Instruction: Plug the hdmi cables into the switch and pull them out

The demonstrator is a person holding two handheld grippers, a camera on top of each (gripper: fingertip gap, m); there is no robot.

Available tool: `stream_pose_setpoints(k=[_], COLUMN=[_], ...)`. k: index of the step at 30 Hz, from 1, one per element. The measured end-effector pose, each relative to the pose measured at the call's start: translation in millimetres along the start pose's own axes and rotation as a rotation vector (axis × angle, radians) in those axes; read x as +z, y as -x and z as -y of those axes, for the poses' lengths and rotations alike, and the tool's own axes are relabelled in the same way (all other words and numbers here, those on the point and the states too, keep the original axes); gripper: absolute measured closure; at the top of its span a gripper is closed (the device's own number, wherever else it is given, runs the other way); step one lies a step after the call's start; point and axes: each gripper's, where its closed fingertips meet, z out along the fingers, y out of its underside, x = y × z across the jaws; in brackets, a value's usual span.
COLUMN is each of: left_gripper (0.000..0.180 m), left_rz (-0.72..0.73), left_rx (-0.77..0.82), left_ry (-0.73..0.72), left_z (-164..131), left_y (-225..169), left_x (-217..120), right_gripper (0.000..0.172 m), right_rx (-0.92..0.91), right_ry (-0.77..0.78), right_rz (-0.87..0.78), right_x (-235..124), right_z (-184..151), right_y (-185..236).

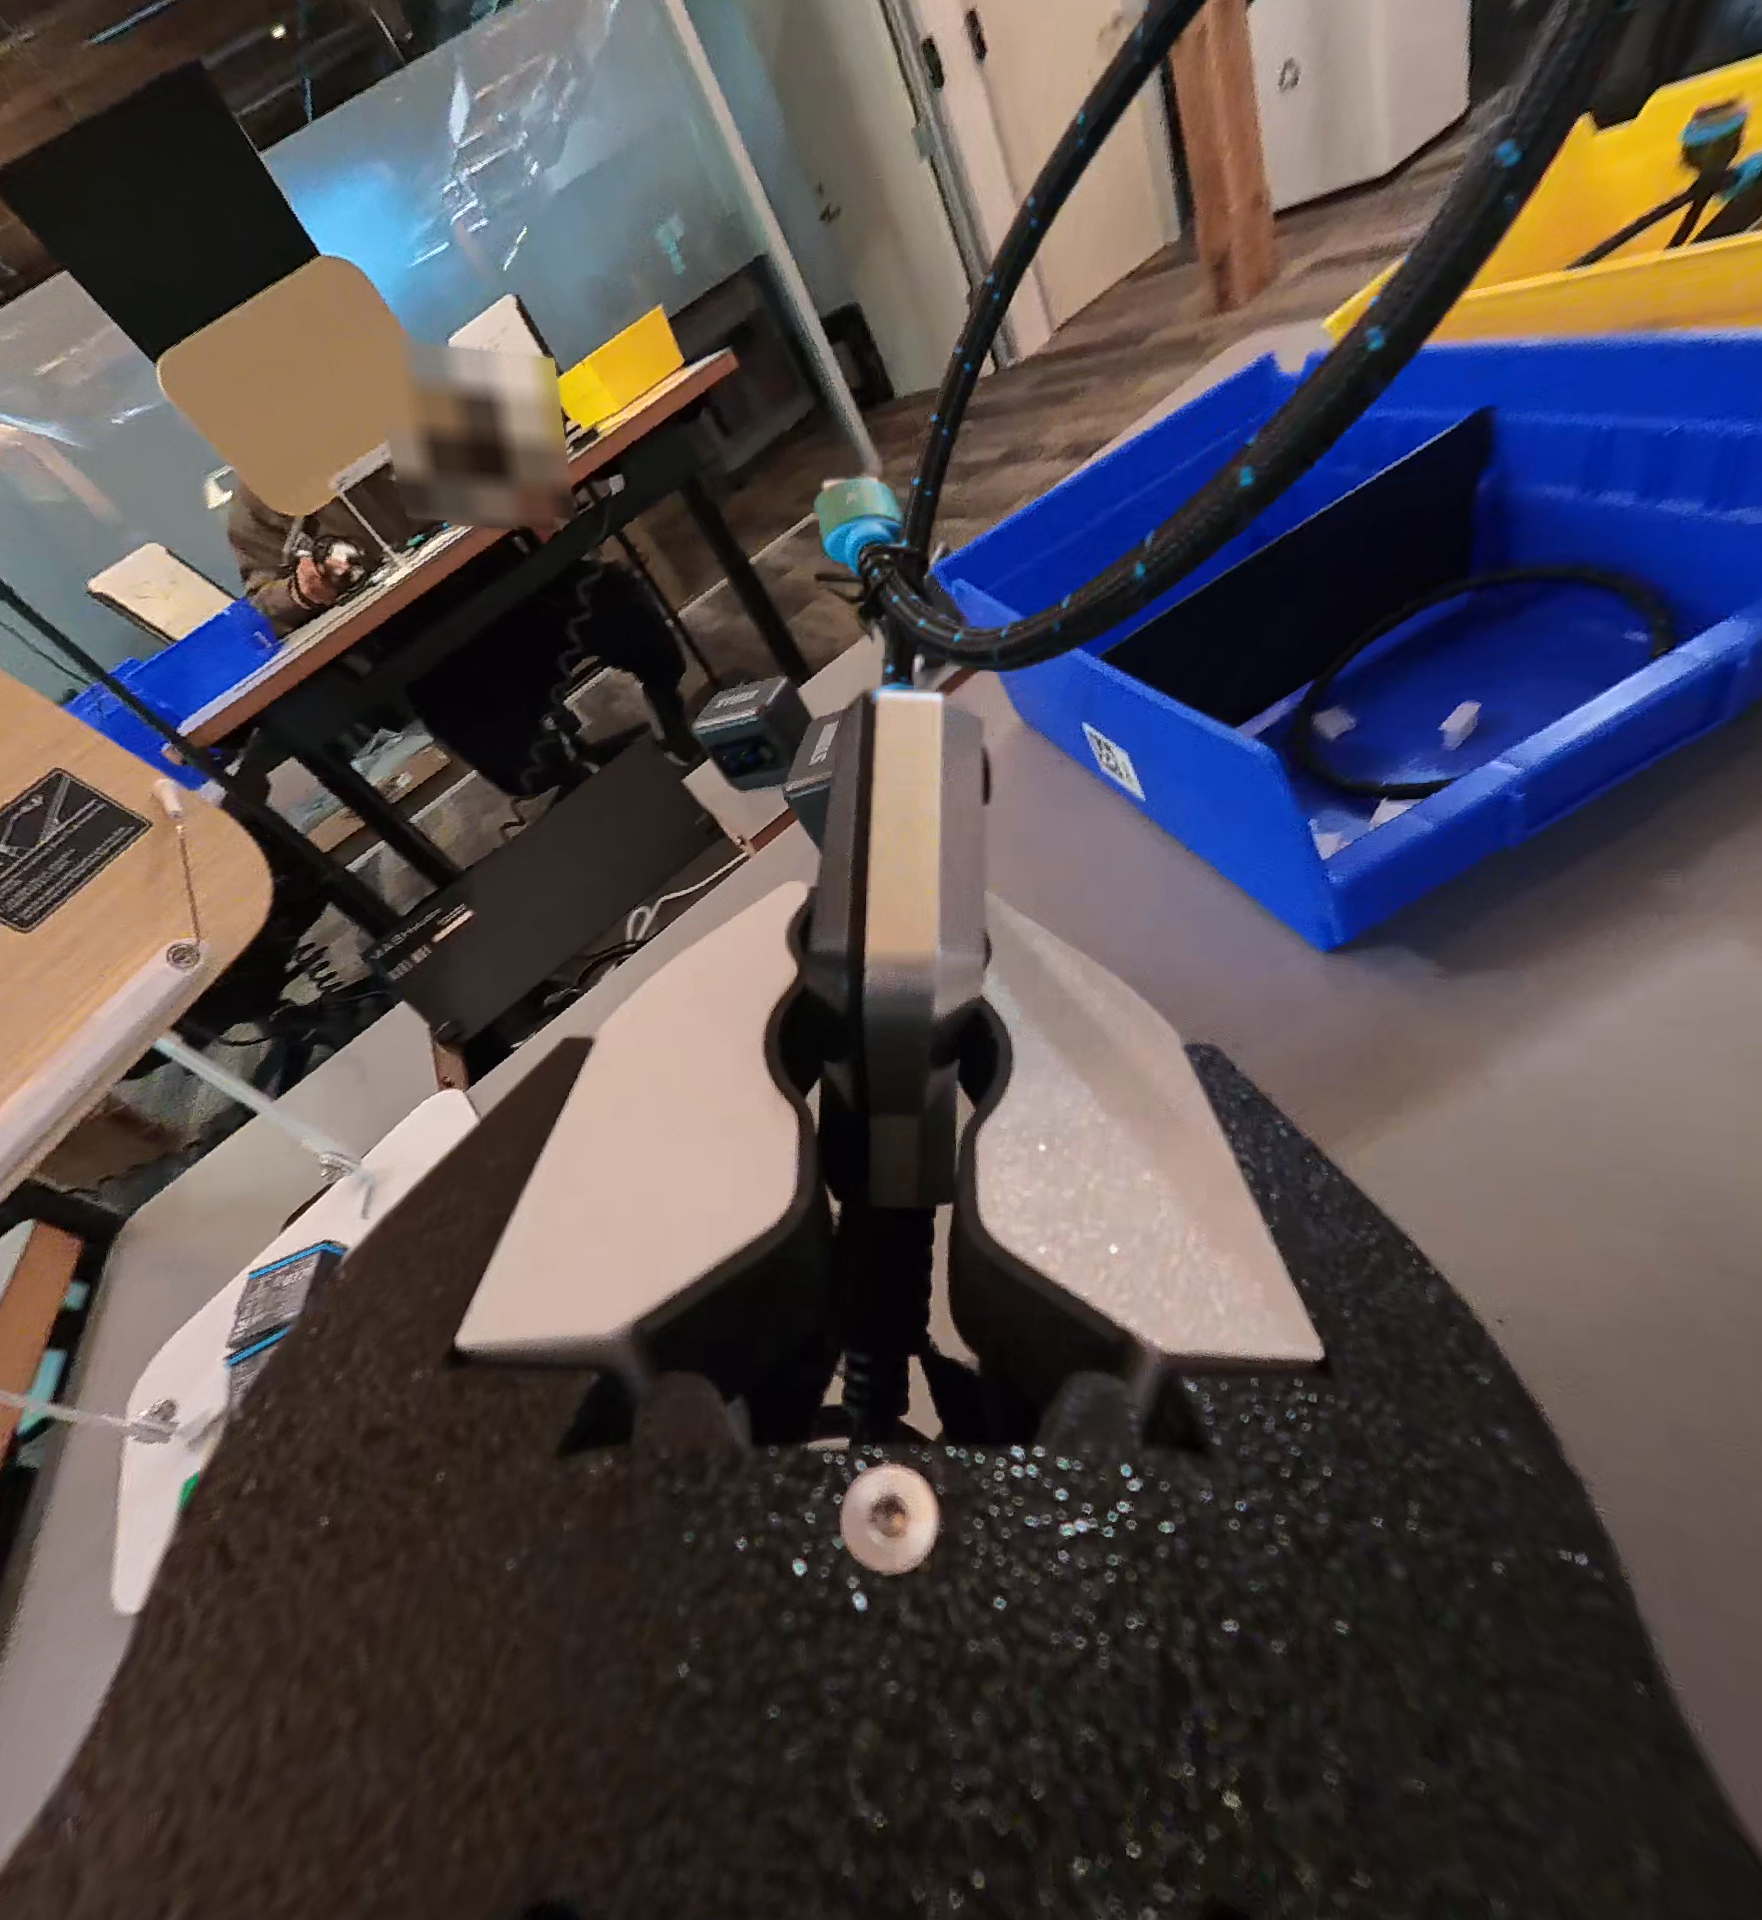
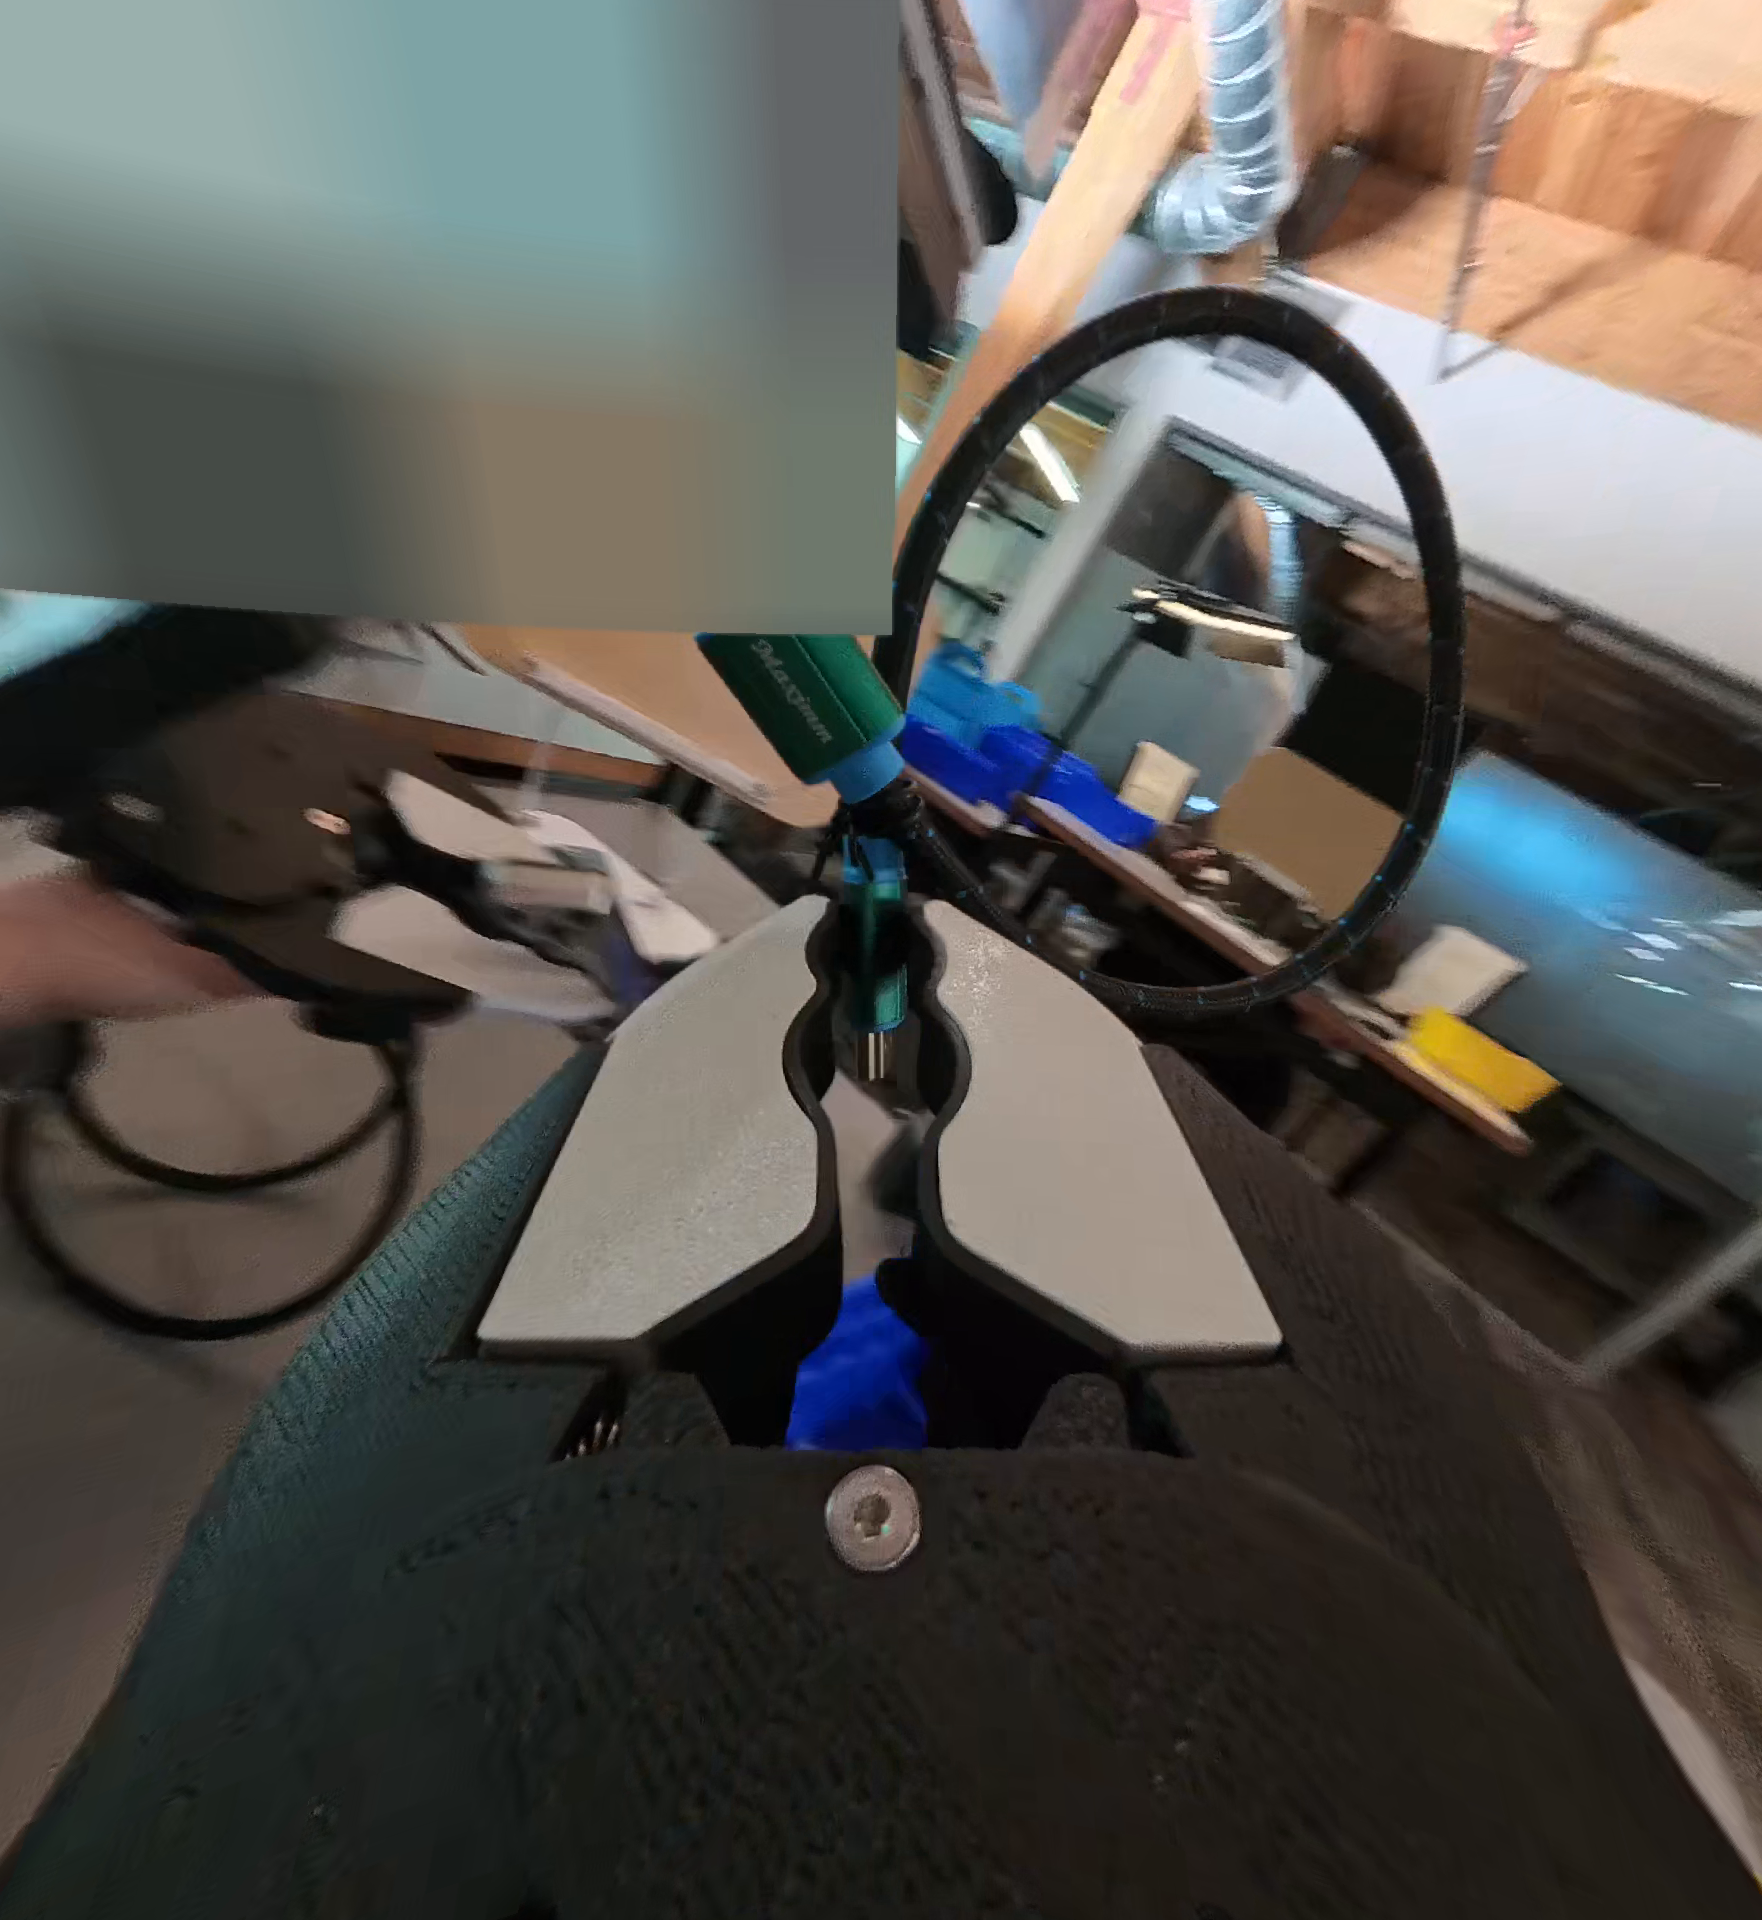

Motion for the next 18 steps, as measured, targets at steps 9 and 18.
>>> stream_pose_setpoints(k=[9,18], left_gripper=[0.158,0.158], left_rz=[-0.056,-0.106], left_rx=[0.002,-0.047], left_ry=[-0.023,0.009], left_z=[8.4,-2.7], left_y=[-16.1,-10.4], left_x=[2.6,-1.0], right_gripper=[0.161,0.163], right_rx=[-0.165,-0.416], right_ry=[0.089,0.182], right_rz=[-0.041,-0.093], right_x=[53.8,58.3], right_z=[-41.7,-71.3], right_y=[40.2,25.7])
